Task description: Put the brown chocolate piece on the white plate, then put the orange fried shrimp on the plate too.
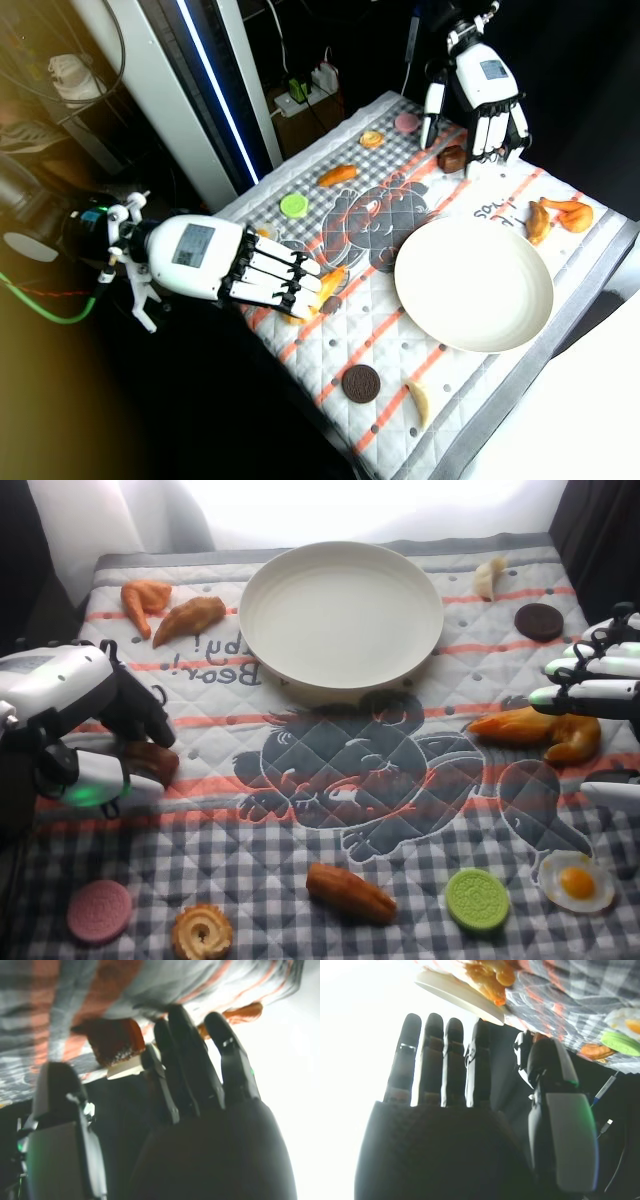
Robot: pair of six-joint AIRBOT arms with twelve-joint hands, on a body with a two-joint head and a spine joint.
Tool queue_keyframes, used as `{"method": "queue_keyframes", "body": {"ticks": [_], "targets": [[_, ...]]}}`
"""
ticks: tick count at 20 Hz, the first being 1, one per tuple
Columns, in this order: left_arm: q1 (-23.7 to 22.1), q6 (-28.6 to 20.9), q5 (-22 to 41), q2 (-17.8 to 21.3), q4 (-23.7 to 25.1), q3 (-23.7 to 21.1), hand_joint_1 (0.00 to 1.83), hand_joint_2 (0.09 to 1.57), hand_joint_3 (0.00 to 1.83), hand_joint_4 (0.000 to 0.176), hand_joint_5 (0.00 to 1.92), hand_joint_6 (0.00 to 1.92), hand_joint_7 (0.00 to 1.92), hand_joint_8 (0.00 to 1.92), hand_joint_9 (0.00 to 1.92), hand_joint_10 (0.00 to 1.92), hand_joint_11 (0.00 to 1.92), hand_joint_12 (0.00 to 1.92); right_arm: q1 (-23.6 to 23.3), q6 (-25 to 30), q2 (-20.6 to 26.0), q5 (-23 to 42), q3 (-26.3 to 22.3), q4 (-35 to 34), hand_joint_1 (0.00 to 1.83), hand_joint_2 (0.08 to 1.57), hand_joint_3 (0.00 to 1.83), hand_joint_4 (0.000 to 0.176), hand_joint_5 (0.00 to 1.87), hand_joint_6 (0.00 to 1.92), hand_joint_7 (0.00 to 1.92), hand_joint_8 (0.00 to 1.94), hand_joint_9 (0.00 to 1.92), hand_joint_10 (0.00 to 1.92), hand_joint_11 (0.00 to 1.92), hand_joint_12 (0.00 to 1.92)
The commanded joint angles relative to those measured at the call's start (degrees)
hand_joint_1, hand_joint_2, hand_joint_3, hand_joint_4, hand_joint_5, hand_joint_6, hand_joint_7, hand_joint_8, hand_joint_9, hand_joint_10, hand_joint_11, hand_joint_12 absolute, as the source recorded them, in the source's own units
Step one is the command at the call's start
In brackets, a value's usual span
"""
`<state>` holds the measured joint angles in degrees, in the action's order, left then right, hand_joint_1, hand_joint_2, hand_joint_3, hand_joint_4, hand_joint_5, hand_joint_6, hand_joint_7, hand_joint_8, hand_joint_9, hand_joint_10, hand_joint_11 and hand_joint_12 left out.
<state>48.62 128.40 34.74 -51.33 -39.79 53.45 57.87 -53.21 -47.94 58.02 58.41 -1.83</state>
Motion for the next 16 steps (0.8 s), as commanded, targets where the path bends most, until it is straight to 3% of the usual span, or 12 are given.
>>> {"method": "queue_keyframes", "body": {"ticks": [1,2,3,4,6,8,11,14,16], "targets": [[-0.56,-0.19,3.89,-0.6,1.0,0.07,1.25,1.12,0.0,0.0,1.09,0.61,0.92,1.27,0.9,0.54,0.14,1.13,-0.7,-0.02,0.65,6.74,-0.03,-0.84,0.5,1.23,0.0,0.026,0.49,0.0,0.4,0.0,0.36,0.0,0.02,0.67],[-0.64,-0.19,4.02,-0.85,0.69,0.28,1.25,1.11,0.01,0.0,1.11,0.58,0.93,1.27,0.83,0.76,0.16,1.13,-0.69,-0.02,0.65,6.74,-0.04,-0.86,0.5,1.23,0.0,0.018,0.49,0.0,0.41,0.0,0.38,0.0,0.0,0.64],[-0.72,-0.19,4.09,-1.05,0.38,0.48,1.25,1.11,0.0,0.0,1.14,0.53,0.92,1.27,0.79,0.85,0.16,1.11,-0.67,-0.01,0.65,6.74,-0.05,-0.86,0.5,1.24,0.0,0.009,0.49,0.0,0.41,0.0,0.38,0.0,0.0,0.68],[-0.85,-0.2,4.14,-1.24,-0.02,0.7,1.26,1.09,0.0,0.0,1.17,0.46,0.94,1.25,0.78,0.88,0.15,1.11,-0.59,0.03,0.65,6.74,-0.06,-0.87,0.48,1.24,0.0,0.0,0.48,0.0,0.41,0.0,0.38,0.0,0.05,0.72],[-1.16,-0.21,4.29,-1.39,-0.46,0.96,1.26,1.09,0.0,0.0,1.2,0.42,0.94,1.25,0.76,0.94,0.15,1.11,-0.4,0.11,0.65,6.74,-0.1,-0.88,0.47,1.25,0.0,0.0,0.48,0.0,0.41,0.0,0.4,0.01,0.1,0.75],[-2.03,-0.23,4.94,-1.34,-0.12,0.83,1.26,1.09,0.0,0.0,1.22,0.4,0.91,1.26,0.78,0.83,0.2,1.04,-0.23,0.16,0.65,6.75,-0.14,-0.91,0.44,1.24,0.0,0.0,0.48,0.0,0.43,0.0,0.41,0.0,0.08,0.78],[-4.78,-0.27,5.66,-0.75,2.71,0.3,1.27,1.06,0.0,0.0,1.31,0.19,1.0,1.14,0.9,0.65,0.27,0.91,-0.07,0.18,0.65,6.75,-0.16,-0.94,0.43,1.24,0.0,0.0,0.47,0.0,0.41,0.0,0.4,0.0,0.08,0.78],[-9.21,-0.38,5.87,-0.91,5.96,0.71,1.27,1.07,0.0,0.0,1.38,0.05,0.95,1.23,0.91,0.64,0.29,0.93,-0.04,0.18,0.64,6.76,-0.14,-0.98,0.43,1.25,0.0,0.0,0.48,0.0,0.43,0.01,0.42,0.01,0.07,0.77],[-12.64,-0.39,5.65,-2.81,6.64,2.6,1.28,1.07,0.0,0.0,1.38,0.03,0.96,1.22,0.82,1.0,0.28,1.24,-0.05,0.18,0.6,6.8,-0.08,-0.99,0.4,1.25,0.0,0.0,0.46,0.0,0.42,0.0,0.41,0.0,0.11,0.73]]}}
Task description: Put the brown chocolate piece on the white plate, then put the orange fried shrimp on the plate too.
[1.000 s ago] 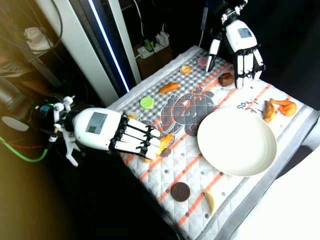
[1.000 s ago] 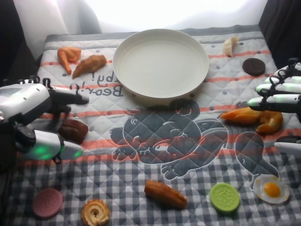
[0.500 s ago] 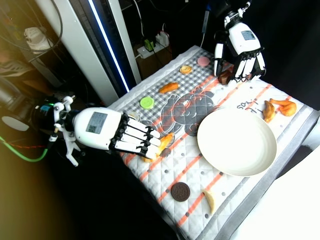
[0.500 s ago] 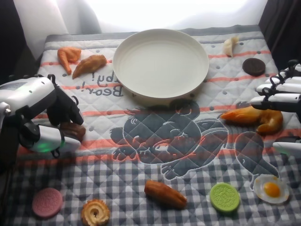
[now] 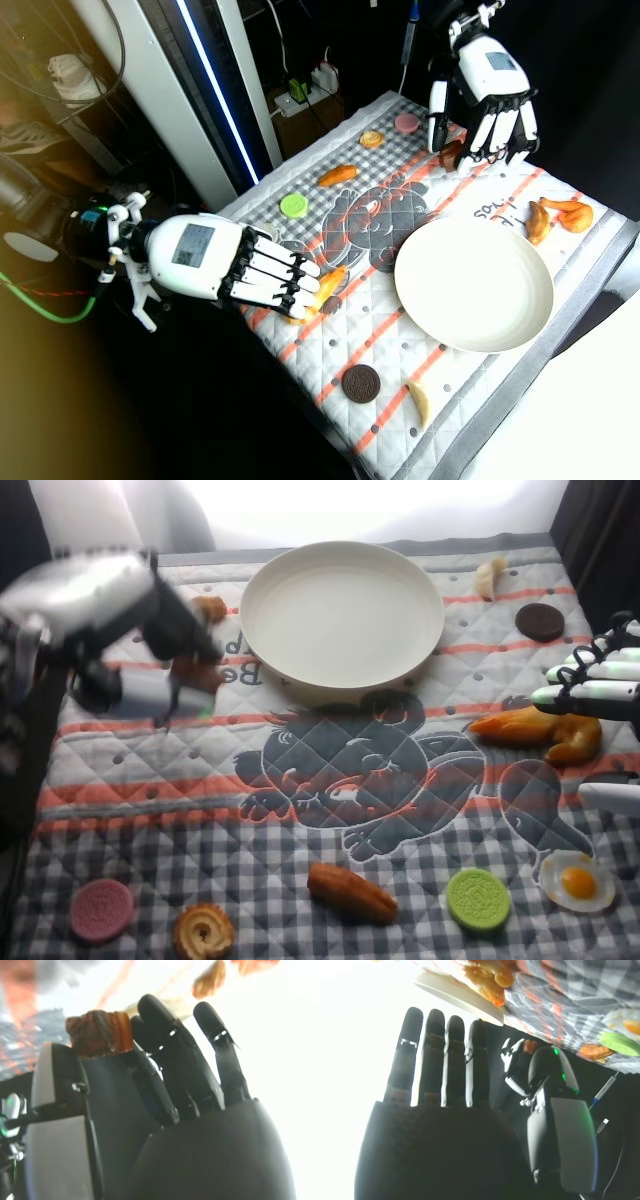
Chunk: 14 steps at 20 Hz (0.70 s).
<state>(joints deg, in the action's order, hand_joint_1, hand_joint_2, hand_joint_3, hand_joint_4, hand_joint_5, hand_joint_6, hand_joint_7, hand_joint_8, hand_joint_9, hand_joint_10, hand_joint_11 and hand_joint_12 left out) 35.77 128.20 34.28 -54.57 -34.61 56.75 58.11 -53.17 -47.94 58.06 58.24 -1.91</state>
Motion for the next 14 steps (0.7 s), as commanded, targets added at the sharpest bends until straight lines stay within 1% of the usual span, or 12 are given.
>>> {"method": "queue_keyframes", "body": {"ticks": [1,2,4,5,7,8,9,10,11,12,13,14], "targets": [[-1.99,-0.2,5.26,-1.33,1.41,1.03,1.28,1.06,0.0,0.0,1.4,0.03,0.99,1.16,0.84,0.99,0.28,1.18,-0.29,0.13,0.55,6.78,0.12,-0.93,0.41,1.25,0.0,0.0,0.46,0.0,0.42,0.0,0.41,0.0,0.13,0.69],[-4.52,-0.2,3.46,-3.76,1.04,3.55,1.27,1.08,0.0,0.0,1.38,0.02,0.93,1.28,0.81,1.11,0.34,1.35,-0.29,0.13,0.51,6.87,0.18,-0.95,0.43,1.25,0.0,0.0,0.46,0.0,0.42,0.0,0.41,0.0,0.13,0.68],[-8.63,-0.21,-0.83,-8.62,-0.47,8.99,1.27,1.09,0.0,0.0,1.38,0.02,0.9,1.3,0.71,1.19,0.37,1.6,-0.4,0.13,0.26,7.33,0.38,-1.01,0.46,1.25,0.0,0.0,0.46,0.0,0.42,0.0,0.41,0.0,0.14,0.68],[-10.03,-0.21,-3.59,-11.22,-1.9,12.14,1.27,1.08,0.0,0.0,1.4,0.02,0.9,1.29,0.7,1.2,0.38,1.64,-0.83,0.13,-0.11,7.45,0.57,-1.02,0.5,1.25,0.0,0.0,0.46,0.0,0.42,0.0,0.4,0.0,0.1,0.67],[-11.06,-0.23,-7.04,-14.49,-3.85,16.28,1.27,1.09,0.0,0.0,1.38,0.02,0.89,1.31,0.67,1.19,0.28,1.6,-1.88,0.13,-1.04,7.49,1.15,-1.01,0.51,1.26,0.0,0.0,0.47,0.0,0.44,0.0,0.4,0.0,0.1,0.66],[-11.28,-0.23,-8.67,-16.19,-4.88,18.39,1.27,1.07,0.0,0.0,1.38,0.04,0.96,1.2,0.68,1.01,0.15,1.32,-2.59,0.13,-2.02,7.47,1.85,-1.02,0.6,1.26,0.0,0.0,0.47,0.0,0.45,0.0,0.41,0.0,0.11,0.6],[-11.29,-0.24,-9.44,-17.05,-5.55,19.43,1.27,1.07,0.0,0.0,1.38,0.04,0.96,1.2,0.68,1.01,0.15,1.32,-3.19,0.13,-2.86,7.39,2.49,-1.05,0.6,1.26,0.0,0.0,0.47,0.0,0.45,0.0,0.41,0.0,0.11,0.6],[-11.26,-0.25,-9.82,-17.58,-6.08,20.05,1.12,0.97,0.0,0.006,1.03,0.01,0.86,0.67,0.66,0.78,0.14,1.18,-3.93,0.13,-3.54,7.18,3.02,-1.13,0.64,1.27,0.0,0.002,0.47,0.0,0.45,0.0,0.41,0.0,0.14,0.55],[-11.09,-0.25,-9.82,-17.64,-6.75,20.18,1.07,0.91,0.0,0.067,0.84,0.0,0.83,0.36,0.65,0.6,0.12,1.12,-4.68,0.13,-4.1,7.05,3.44,-1.2,0.65,1.27,0.0,0.001,0.46,0.0,0.45,0.0,0.4,0.0,0.15,0.54],[-10.77,-0.25,-9.66,-17.56,-7.51,20.21,0.99,0.87,0.0,0.153,0.53,0.0,0.67,0.12,0.55,0.35,0.02,1.08,-5.25,0.13,-4.61,6.99,3.8,-1.46,0.69,1.26,0.0,0.01,0.47,0.0,0.44,0.0,0.39,0.0,0.15,0.54],[-10.32,-0.25,-9.34,-17.29,-8.32,20.07,0.76,0.87,0.0,0.175,0.26,0.0,0.43,0.0,0.46,0.08,0.0,0.89,-5.72,0.13,-5.22,6.92,4.27,-1.84,0.75,1.21,0.0,0.026,0.47,0.0,0.45,0.0,0.4,0.0,0.12,0.61],[-9.83,-0.4,-8.67,-16.91,-8.5,19.55,0.76,0.87,0.0,0.175,0.26,0.0,0.43,0.0,0.46,0.08,0.0,0.89,-6.0,0.13,-5.7,6.76,4.62,-2.08,0.75,1.21,0.0,0.026,0.47,0.0,0.45,0.0,0.4,0.0,0.12,0.61]]}}
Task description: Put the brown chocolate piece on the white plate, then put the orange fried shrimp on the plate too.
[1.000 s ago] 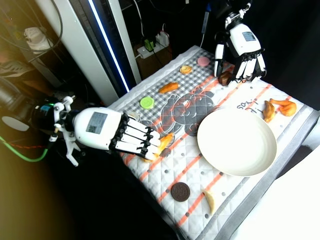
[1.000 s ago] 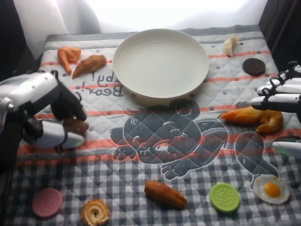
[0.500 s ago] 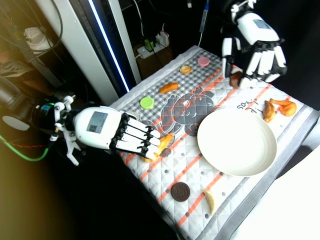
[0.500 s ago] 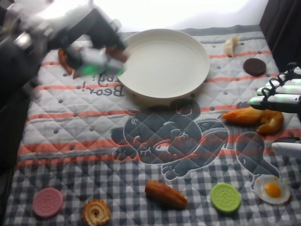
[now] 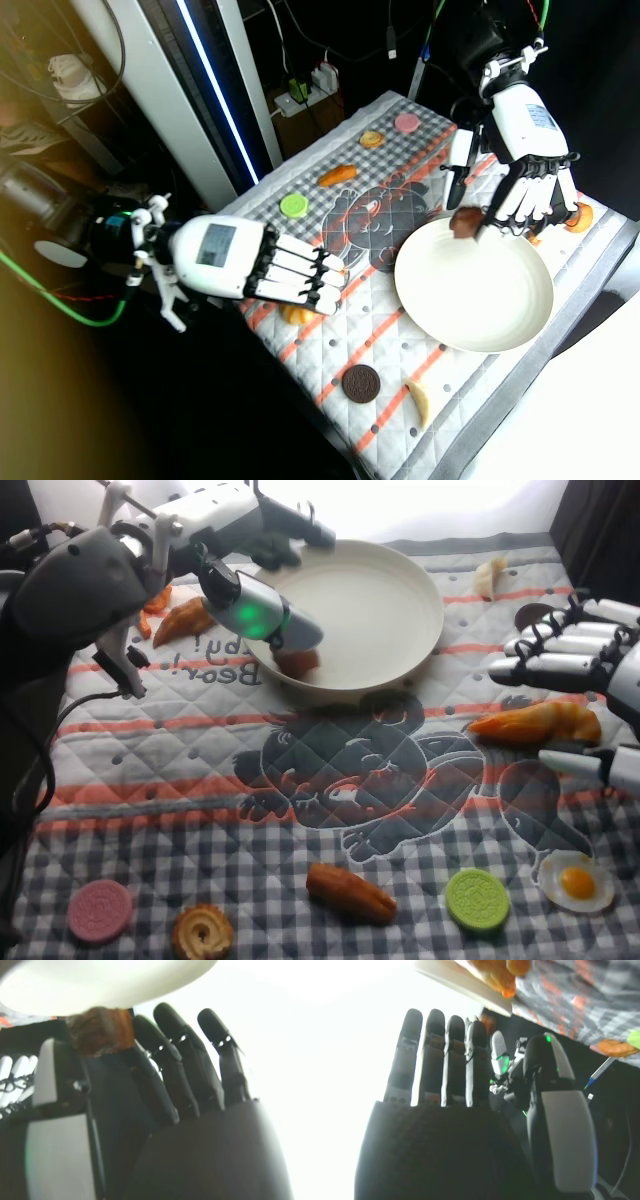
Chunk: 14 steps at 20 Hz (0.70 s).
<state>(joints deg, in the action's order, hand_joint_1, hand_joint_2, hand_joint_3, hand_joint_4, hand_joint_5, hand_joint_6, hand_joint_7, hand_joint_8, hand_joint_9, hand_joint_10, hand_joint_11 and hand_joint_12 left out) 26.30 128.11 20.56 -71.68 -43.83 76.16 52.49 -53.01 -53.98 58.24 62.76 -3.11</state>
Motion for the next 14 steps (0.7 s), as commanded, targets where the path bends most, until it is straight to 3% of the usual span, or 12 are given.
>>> {"method": "queue_keyframes", "body": {"ticks": [1,2,4,7,9,10,11,12,13,14], "targets": [[0.35,-1.39,5.87,0.82,1.29,-0.71,0.76,0.86,0.0,0.176,0.19,0.0,0.34,0.0,0.42,0.04,0.0,0.8,-0.76,-0.02,-0.18,6.2,0.54,-1.07,0.75,1.16,0.0,0.039,0.48,0.0,0.47,0.0,0.42,0.0,0.1,0.67],[1.3,-5.03,7.25,1.89,3.44,-1.94,0.77,0.85,0.0,0.176,0.11,0.0,0.29,0.0,0.39,0.01,0.0,0.69,-1.43,-0.02,-0.82,5.22,1.16,-1.16,0.72,1.13,0.0,0.068,0.48,0.0,0.46,0.0,0.41,0.0,0.08,0.73],[2.91,-13.45,10.09,3.97,7.76,-4.03,0.85,0.83,0.0,0.176,0.05,0.0,0.2,0.0,0.3,0.0,0.0,0.45,-2.66,-0.02,-2.0,3.25,2.38,-1.24,0.74,1.09,0.0,0.103,0.48,0.0,0.45,0.0,0.39,0.0,0.03,0.77],[6.47,-24.05,16.83,9.58,16.17,-10.51,0.79,0.85,0.0,0.176,0.01,0.0,0.08,0.0,0.11,0.0,0.0,0.31,-4.71,-0.02,-4.28,-0.2,4.7,-1.26,0.91,1.03,0.0,0.087,0.53,0.0,0.51,0.0,0.45,0.0,0.19,0.55],[8.92,-25.74,21.72,13.57,19.84,-15.71,0.9,0.77,0.0,0.176,0.02,0.0,0.07,0.0,0.07,0.0,0.0,0.31,-5.12,-0.02,-5.15,-2.06,5.82,-1.27,0.99,1.04,0.0,0.095,0.54,0.0,0.53,0.01,0.49,0.01,0.22,0.56],[10.07,-25.74,23.7,15.23,20.89,-17.88,0.92,0.75,0.0,0.176,0.0,0.0,0.05,0.0,0.04,0.0,0.0,0.27,-5.12,-0.02,-5.23,-2.78,6.12,-1.33,1.0,1.03,0.0,0.073,0.57,0.0,0.58,0.0,0.54,0.01,0.25,0.6],[11.94,-25.76,26.58,17.62,22.08,-20.88,0.94,0.72,0.0,0.176,0.0,0.0,0.07,0.0,0.08,0.0,0.0,0.46,-5.11,-0.02,-5.23,-4.02,6.6,-1.64,1.05,1.02,0.0,0.054,0.64,0.0,0.68,0.0,0.67,0.01,0.29,0.71],[12.95,-26.03,28.31,18.76,22.75,-22.27,0.94,0.72,0.0,0.176,0.0,0.0,0.07,0.0,0.08,0.0,0.0,0.46,-5.11,-0.02,-5.26,-4.57,6.88,-1.82,1.05,1.02,0.0,0.054,0.64,0.0,0.68,0.0,0.67,0.01,0.29,0.71],[15.19,-27.92,31.28,20.53,23.71,-24.3,0.89,0.72,0.0,0.164,0.0,0.0,0.05,0.0,0.09,0.0,0.0,0.54,-5.09,-0.02,-5.49,-5.15,7.28,-1.96,1.05,1.03,0.0,0.005,0.76,0.0,0.82,0.01,0.87,0.05,0.42,1.06],[17.38,-31.53,34.26,21.96,24.51,-25.59,0.89,0.72,0.0,0.164,0.0,0.0,0.05,0.0,0.09,0.0,0.0,0.54,-5.09,-0.06,-5.75,-5.48,7.45,-1.96,1.05,1.03,0.0,0.005,0.76,0.0,0.82,0.01,0.87,0.05,0.42,1.06]]}}
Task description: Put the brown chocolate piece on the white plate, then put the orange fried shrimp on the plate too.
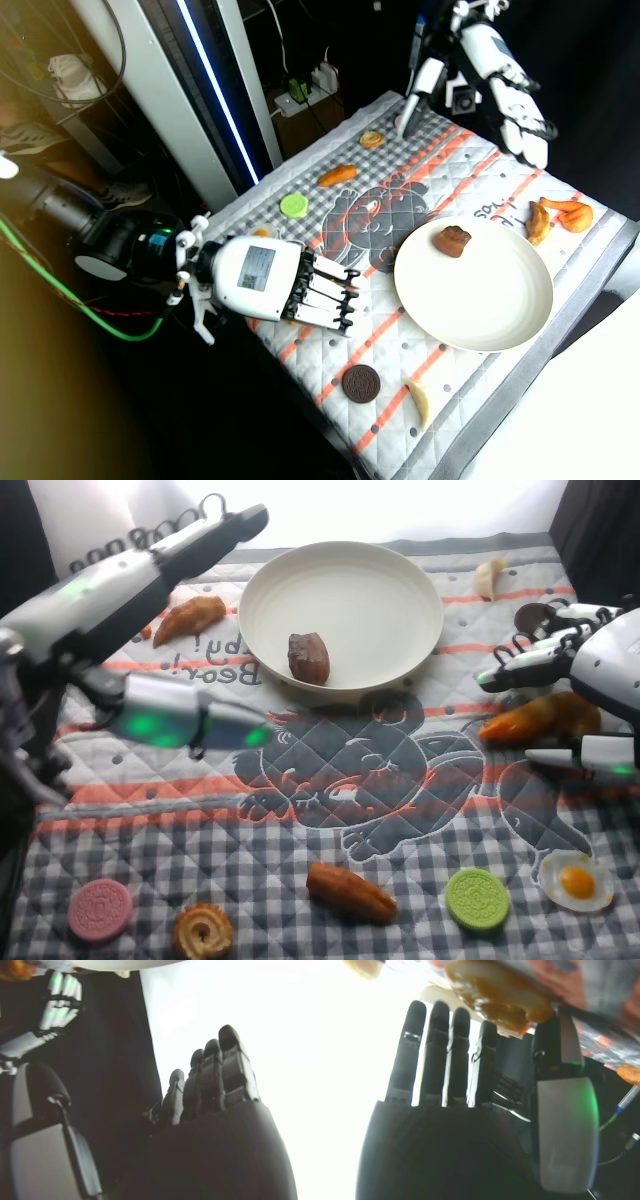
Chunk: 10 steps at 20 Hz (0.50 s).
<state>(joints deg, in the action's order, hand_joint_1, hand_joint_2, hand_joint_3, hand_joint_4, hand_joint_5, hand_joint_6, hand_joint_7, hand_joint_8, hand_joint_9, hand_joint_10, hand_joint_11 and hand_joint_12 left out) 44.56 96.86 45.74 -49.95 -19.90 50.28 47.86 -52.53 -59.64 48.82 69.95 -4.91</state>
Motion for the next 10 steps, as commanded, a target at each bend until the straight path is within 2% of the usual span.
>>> {"method": "queue_keyframes", "body": {"ticks": [1,2,3,4,5,6,8,9,10], "targets": [[0.61,-2.81,11.08,0.89,0.75,-0.18,0.84,0.76,0.01,0.162,0.0,0.0,0.03,0.0,0.06,0.0,0.0,0.4,-0.46,-0.71,-0.23,3.81,0.27,-0.16,1.19,1.09,0.0,0.0,0.97,0.65,0.99,0.81,1.02,0.11,0.6,1.17],[2.73,-6.52,13.8,1.77,0.78,-0.66,0.86,0.77,0.0,0.171,0.0,0.0,0.04,0.0,0.07,0.0,0.0,0.42,-0.46,-0.94,-0.42,3.72,0.27,-0.16,1.25,1.08,0.0,0.0,1.02,0.78,1.13,0.87,1.27,0.25,0.87,1.18],[3.71,-8.59,15.06,2.2,0.78,-0.73,0.86,0.77,0.0,0.171,0.0,0.0,0.04,0.0,0.07,0.0,0.0,0.42,-0.46,-1.02,-0.51,3.59,0.27,-0.16,1.25,1.08,0.0,0.0,1.02,0.78,1.13,0.87,1.27,0.25,0.87,1.18],[4.56,-10.54,16.28,2.48,0.78,-0.7,0.88,0.77,0.0,0.17,0.0,0.0,0.03,0.0,0.06,0.0,0.0,0.42,-0.46,-1.09,-0.56,3.46,0.27,-0.15,1.27,1.06,0.0,0.0,1.06,0.7,1.16,0.84,1.33,0.29,0.95,1.14],[4.95,-11.21,16.89,2.62,0.71,-0.72,0.85,0.78,0.01,0.156,0.01,0.0,0.04,0.0,0.06,0.0,0.0,0.42,-0.46,-1.09,-0.56,3.46,0.26,-0.15,1.27,1.06,0.0,0.0,1.07,0.69,1.17,0.83,1.35,0.34,0.99,1.12],[5.2,-11.3,17.28,2.65,0.53,-0.76,0.8,0.8,0.01,0.145,0.01,0.0,0.04,0.0,0.07,0.0,0.0,0.49,-0.46,-1.09,-0.56,3.47,0.21,-0.12,1.28,1.05,0.0,0.0,1.13,0.59,1.19,0.81,1.34,0.44,1.03,1.13],[5.53,-11.57,17.42,2.71,0.39,-0.78,0.81,0.8,0.01,0.142,0.02,0.0,0.05,0.0,0.08,0.0,0.0,0.53,-0.48,-1.09,-0.49,3.6,0.07,0.18,1.27,1.05,0.0,0.0,1.13,0.6,1.16,0.84,1.28,0.48,0.98,1.18],[5.88,-12.69,17.87,2.8,0.54,-0.78,0.84,0.8,0.0,0.14,0.03,0.0,0.04,0.0,0.07,0.01,0.0,0.48,-1.42,-1.09,0.18,4.23,-0.4,0.86,1.27,1.07,0.0,0.0,1.12,0.57,1.08,1.04,1.03,1.26,0.95,1.58],[6.39,-14.28,18.71,3.03,0.8,-0.78,0.84,0.8,0.0,0.14,0.03,0.0,0.04,0.0,0.07,0.01,0.0,0.48,-2.97,-1.09,0.83,5.13,-0.81,1.69,1.27,1.07,0.0,0.0,1.12,0.57,1.08,1.04,1.03,1.26,0.95,1.58]]}}
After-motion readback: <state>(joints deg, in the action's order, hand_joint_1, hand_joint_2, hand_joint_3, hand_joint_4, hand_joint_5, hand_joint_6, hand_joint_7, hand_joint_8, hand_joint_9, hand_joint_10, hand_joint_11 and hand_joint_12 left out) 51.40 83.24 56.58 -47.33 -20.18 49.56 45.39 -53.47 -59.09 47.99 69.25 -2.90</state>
